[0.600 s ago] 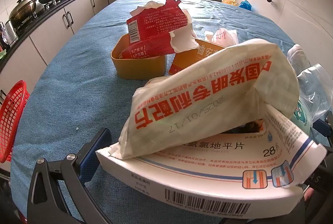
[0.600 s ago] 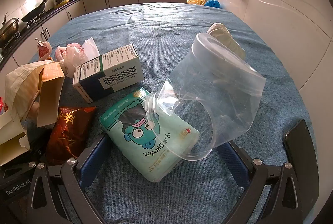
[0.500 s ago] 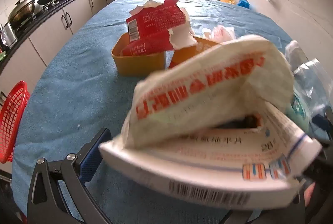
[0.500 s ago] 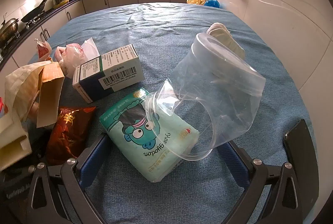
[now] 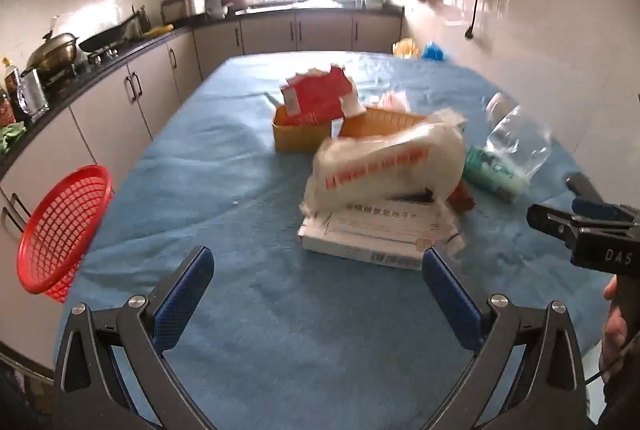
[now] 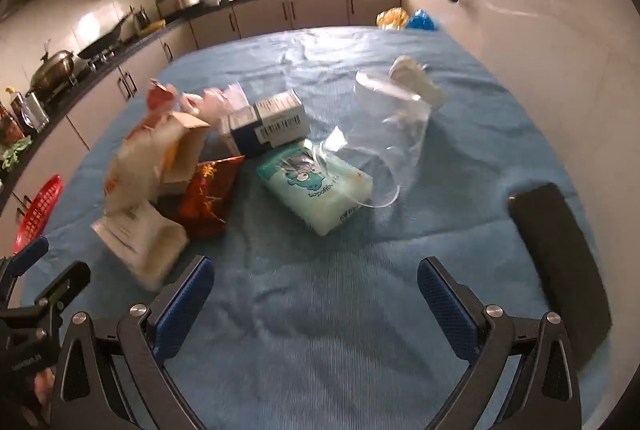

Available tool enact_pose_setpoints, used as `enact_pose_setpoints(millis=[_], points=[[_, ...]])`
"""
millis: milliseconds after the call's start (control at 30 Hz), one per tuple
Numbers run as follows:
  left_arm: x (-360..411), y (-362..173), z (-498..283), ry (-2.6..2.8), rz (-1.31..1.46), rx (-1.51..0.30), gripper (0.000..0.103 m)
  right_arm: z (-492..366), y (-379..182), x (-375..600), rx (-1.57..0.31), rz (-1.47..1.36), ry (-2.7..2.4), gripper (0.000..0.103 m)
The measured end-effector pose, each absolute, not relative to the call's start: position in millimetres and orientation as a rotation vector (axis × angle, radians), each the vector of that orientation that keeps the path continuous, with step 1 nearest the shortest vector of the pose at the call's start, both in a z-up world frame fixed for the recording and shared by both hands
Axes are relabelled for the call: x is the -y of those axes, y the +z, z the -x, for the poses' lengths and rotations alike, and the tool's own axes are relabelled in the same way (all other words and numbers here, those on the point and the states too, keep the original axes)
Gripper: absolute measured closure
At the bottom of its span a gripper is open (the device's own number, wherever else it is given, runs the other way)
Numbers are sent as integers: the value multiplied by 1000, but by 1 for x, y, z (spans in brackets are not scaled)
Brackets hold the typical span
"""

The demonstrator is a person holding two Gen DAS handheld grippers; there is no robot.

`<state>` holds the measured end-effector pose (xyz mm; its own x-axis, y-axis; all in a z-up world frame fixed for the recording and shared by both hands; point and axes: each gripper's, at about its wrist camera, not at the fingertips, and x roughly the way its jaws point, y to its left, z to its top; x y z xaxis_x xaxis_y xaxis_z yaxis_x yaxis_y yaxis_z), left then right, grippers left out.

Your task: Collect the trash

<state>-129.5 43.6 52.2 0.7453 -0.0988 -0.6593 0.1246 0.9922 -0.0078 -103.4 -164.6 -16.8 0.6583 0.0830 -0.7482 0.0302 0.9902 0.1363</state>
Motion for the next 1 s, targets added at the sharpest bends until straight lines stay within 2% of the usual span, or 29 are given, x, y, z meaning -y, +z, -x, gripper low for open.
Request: enact_pose_setpoints(millis=[67,333,1000], points=[[-48,56,140,-129,-28,-699,0,117,-11,160,-825,-142,36,1],[-53,54,158,-118,-11,-691,0,167,2,145,-772,-136,94,14],[-43,43,160,-135,-16,-716,0,179,6,171,-764,-232,86,15]])
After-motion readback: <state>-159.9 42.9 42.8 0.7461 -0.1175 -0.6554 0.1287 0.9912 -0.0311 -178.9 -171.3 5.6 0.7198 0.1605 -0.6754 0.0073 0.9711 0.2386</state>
